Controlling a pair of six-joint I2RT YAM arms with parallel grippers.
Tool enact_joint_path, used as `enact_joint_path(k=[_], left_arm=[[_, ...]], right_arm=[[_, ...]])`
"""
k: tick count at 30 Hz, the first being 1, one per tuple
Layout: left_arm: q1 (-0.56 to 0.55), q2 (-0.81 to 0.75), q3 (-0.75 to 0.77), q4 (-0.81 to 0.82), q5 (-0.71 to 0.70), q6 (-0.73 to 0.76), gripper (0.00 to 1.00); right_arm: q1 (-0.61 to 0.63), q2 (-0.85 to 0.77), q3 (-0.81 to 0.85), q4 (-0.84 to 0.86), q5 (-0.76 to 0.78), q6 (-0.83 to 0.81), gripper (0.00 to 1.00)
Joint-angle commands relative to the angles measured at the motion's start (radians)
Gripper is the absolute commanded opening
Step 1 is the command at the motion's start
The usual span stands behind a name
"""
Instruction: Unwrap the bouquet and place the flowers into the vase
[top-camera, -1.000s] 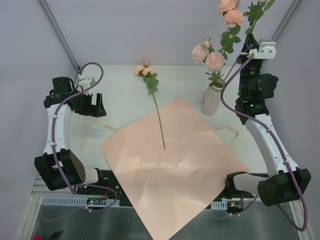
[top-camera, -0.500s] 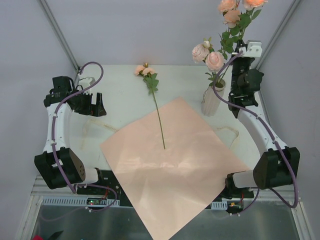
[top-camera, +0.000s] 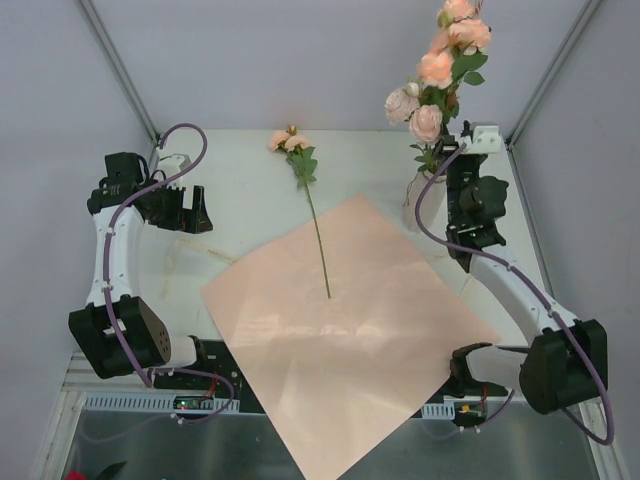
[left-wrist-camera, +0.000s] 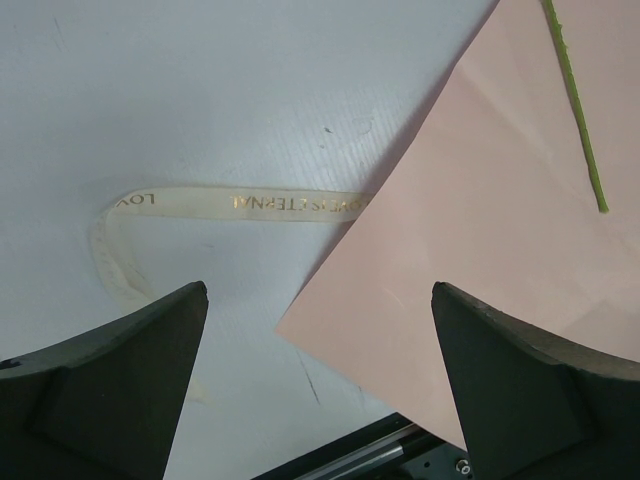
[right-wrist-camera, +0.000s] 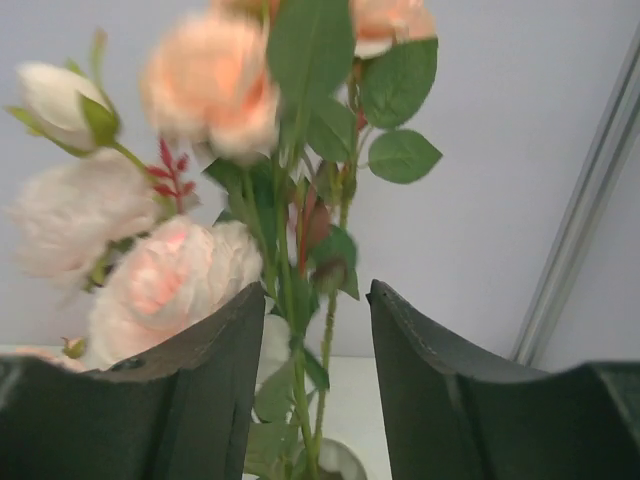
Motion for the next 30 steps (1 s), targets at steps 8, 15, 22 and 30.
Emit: enact_joint_path(k=[8, 15, 22, 30], left_arm=[[0.004, -0.063, -0.020, -0.011, 0.027, 0.031, 0.94], [0.002, -0.056, -0.028, -0.011, 0.029, 0.026, 0.94], [0.004, -0.056, -0.033, -0.009, 0.020, 0.028, 0.96], [0.004, -0.053, -0.036, -0.009, 0.004, 0.040, 0.96]], right_arm=[[0.221, -0.240, -0.075, 0.016, 0.126, -0.105, 0.58], [0.439, -0.150, 0.115, -0.277, 0.077, -0.097, 0.65], [0.497, 0.329, 0.516, -0.762, -0.074, 0.059, 0.76], [0.468, 0.858, 1.016, -1.222, -0.142, 0.202, 0.72]])
